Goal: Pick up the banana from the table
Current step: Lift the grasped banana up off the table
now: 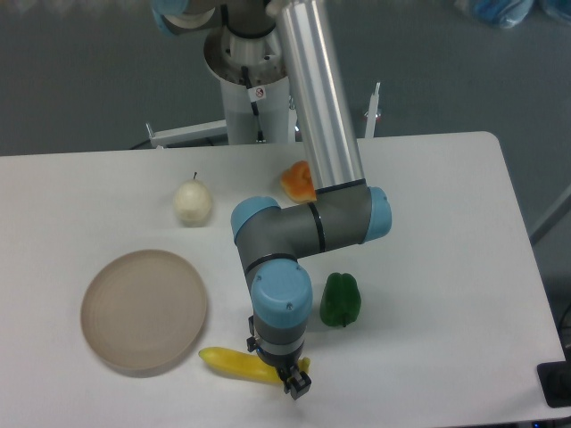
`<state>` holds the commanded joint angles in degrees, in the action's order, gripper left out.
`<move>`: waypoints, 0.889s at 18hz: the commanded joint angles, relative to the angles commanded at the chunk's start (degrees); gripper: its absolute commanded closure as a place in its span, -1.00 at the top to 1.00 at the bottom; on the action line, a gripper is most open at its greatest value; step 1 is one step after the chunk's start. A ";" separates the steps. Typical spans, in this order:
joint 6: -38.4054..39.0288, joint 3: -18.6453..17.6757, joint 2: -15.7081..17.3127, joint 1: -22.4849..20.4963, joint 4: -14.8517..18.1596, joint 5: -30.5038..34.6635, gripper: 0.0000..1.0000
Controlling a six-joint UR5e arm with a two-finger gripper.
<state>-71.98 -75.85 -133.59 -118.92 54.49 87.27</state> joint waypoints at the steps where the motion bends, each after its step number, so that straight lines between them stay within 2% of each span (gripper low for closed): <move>1: 0.00 0.09 0.26 -0.09 -0.09 0.00 -0.42; 3: 0.00 0.44 0.79 -0.09 0.17 -0.09 -0.50; 8: 0.09 -0.17 3.95 -1.76 1.40 -0.44 -0.50; 11: 0.09 0.44 6.50 -4.30 6.58 -0.44 -0.50; 15: 0.09 1.58 8.52 -7.11 9.05 -0.44 -0.50; 16: -0.09 2.45 9.05 -8.95 10.97 -0.44 -0.50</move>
<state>-72.07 -73.40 -124.55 -127.86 65.46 86.84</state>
